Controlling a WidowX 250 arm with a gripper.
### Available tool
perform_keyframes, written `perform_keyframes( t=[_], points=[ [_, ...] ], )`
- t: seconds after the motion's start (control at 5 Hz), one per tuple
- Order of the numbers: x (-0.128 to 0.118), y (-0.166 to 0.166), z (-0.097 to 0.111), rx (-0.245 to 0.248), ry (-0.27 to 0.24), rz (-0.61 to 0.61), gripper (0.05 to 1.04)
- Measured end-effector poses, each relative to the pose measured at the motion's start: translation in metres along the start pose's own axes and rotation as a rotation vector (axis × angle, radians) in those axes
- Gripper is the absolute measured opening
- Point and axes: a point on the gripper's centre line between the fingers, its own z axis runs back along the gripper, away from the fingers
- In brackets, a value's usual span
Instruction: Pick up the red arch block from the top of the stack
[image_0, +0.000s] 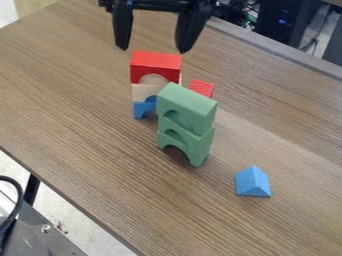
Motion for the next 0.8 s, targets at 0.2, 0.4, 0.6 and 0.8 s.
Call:
perform_keyframes(
  t=[0.2, 0.4, 0.6, 0.8],
  points=[
    [-0.003, 0.001, -0.005, 0.016, 0.016, -0.004, 0.999],
    [-0.002, -0.001, -0.011, 0.017, 0.036, 0.068, 0.999],
    [0.004, 0.000, -0.018, 0.026, 0.064, 0.157, 0.999],
    [0.012, 0.000, -0.021, 0.022, 0.073, 0.256, 0.999]
  ],
)
